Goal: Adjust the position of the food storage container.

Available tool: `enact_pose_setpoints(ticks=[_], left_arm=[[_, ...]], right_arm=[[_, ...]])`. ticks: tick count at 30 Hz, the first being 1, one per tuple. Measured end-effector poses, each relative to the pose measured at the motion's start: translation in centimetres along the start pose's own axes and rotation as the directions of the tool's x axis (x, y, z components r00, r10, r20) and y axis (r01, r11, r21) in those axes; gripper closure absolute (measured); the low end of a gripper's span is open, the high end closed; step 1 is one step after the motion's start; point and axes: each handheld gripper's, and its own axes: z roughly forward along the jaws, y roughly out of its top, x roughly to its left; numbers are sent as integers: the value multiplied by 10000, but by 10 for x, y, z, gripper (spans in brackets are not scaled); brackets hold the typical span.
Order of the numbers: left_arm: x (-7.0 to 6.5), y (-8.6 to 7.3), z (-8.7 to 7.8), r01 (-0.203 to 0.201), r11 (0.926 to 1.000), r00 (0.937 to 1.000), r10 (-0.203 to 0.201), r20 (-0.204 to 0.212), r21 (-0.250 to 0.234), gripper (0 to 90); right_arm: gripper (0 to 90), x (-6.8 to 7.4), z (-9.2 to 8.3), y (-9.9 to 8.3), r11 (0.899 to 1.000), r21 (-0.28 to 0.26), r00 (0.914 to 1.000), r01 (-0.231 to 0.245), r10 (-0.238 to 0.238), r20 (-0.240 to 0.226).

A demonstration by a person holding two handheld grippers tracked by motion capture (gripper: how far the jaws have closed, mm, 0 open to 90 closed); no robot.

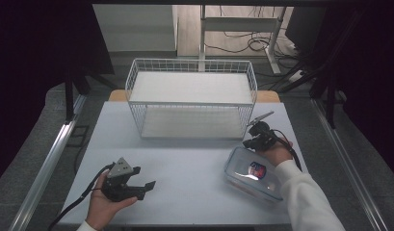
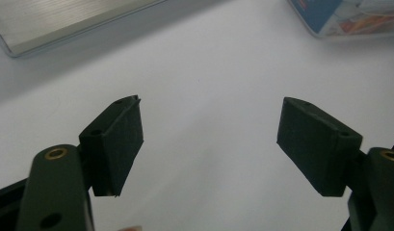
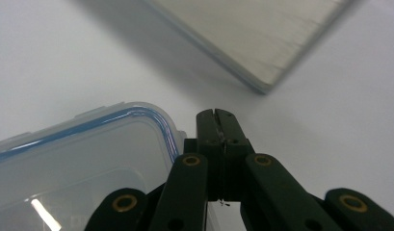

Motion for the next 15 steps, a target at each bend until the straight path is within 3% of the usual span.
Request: enact_pose_setpoints(ticks=[2,8,11,12,13,14,15], left_arm=[[0,0,0,-6,10000,10000,6,15,24,239],[0,0,0,9,10000,10000,-9,28,57,239],[0,0,1,20,10000,10000,-20,25,78,238],[1,-1,0,97,9999,9999,-97,74,52,237],[1,-1,0,97,9999,9999,-97,74,52,237],[1,0,0,115,9999,9999,-115,87,50,237],[1,0,0,122,9999,9999,-123,89,51,237]], right_arm=[[893,11,2,3,9995,-10,9992,321,-322,-229],[892,26,5,6,9960,77,9953,891,-888,-384],[893,27,2,6,9950,38,9950,1002,-1002,-46],[892,27,-10,3,9947,-214,9933,1008,-994,586],[892,27,-10,3,9947,-214,9933,1008,-994,586],[892,22,-29,-6,9953,-755,9955,612,-553,776],[892,22,-29,-6,9953,-755,9955,612,-553,776]])
